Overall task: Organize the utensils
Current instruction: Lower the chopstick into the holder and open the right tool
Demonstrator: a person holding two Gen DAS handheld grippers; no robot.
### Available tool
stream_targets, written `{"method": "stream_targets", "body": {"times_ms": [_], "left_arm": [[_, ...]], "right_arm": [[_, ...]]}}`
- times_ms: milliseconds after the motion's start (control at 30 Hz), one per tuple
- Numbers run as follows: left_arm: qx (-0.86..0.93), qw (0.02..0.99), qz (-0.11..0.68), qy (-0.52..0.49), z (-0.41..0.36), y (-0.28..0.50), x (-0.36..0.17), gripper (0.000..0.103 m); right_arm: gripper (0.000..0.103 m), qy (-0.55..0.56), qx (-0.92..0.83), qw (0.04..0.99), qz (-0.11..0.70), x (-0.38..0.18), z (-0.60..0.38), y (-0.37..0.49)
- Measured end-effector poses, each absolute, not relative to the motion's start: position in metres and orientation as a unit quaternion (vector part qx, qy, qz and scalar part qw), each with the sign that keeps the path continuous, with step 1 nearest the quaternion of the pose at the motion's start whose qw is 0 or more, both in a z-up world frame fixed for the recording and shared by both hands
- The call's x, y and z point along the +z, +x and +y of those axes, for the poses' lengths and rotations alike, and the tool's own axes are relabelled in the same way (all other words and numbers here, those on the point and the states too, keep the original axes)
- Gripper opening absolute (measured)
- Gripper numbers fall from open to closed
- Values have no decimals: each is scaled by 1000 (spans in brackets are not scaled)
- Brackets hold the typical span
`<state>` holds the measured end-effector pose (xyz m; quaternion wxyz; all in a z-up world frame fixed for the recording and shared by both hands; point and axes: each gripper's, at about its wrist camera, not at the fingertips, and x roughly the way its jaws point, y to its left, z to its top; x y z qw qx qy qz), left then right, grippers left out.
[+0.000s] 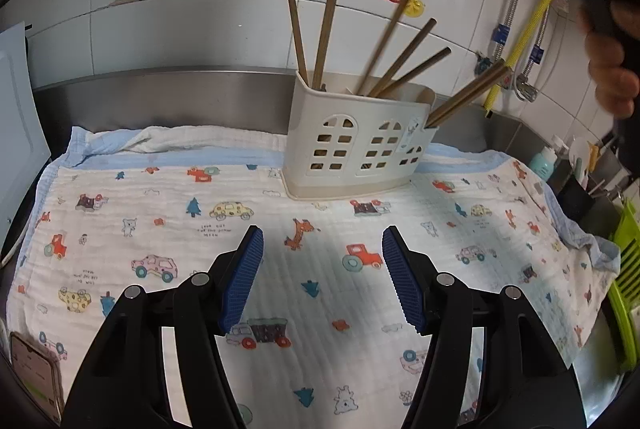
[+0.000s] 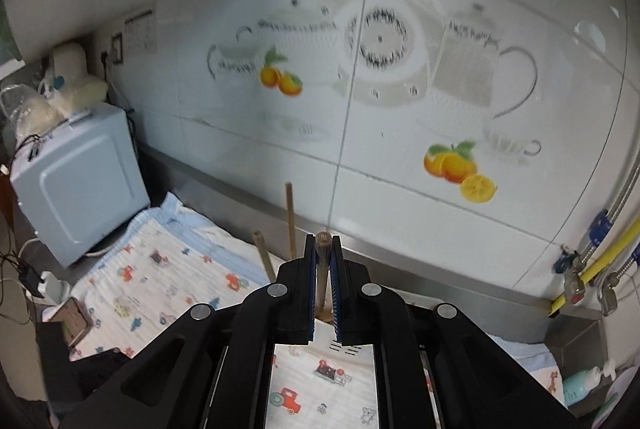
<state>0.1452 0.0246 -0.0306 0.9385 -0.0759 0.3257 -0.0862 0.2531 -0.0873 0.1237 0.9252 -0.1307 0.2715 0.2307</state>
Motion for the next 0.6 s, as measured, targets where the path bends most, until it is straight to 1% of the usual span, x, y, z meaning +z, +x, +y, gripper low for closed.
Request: {"method": "stream_targets", "body": {"times_ms": [167, 233, 300, 433, 467, 600], "left_arm": [[-86, 941, 319, -68, 22, 152, -23, 62], [-85, 943, 315, -63, 21, 157, -17, 62], [-86, 944, 311, -61, 20, 160, -12, 62], [-86, 947, 303, -59, 18, 161, -3, 62], [-85, 948, 302, -59, 18, 160, -2, 62], [-84, 947, 302, -65, 18, 156, -1, 62]], "right_arm": [[7, -123, 223, 925, 283, 112, -90, 264], [10, -122, 221, 926, 281, 111, -92, 264], [16, -121, 219, 927, 278, 112, -94, 262], [20, -111, 216, 933, 267, 118, -106, 249], [23, -108, 217, 933, 265, 119, -109, 245], [29, -99, 205, 939, 258, 115, -125, 226]]}}
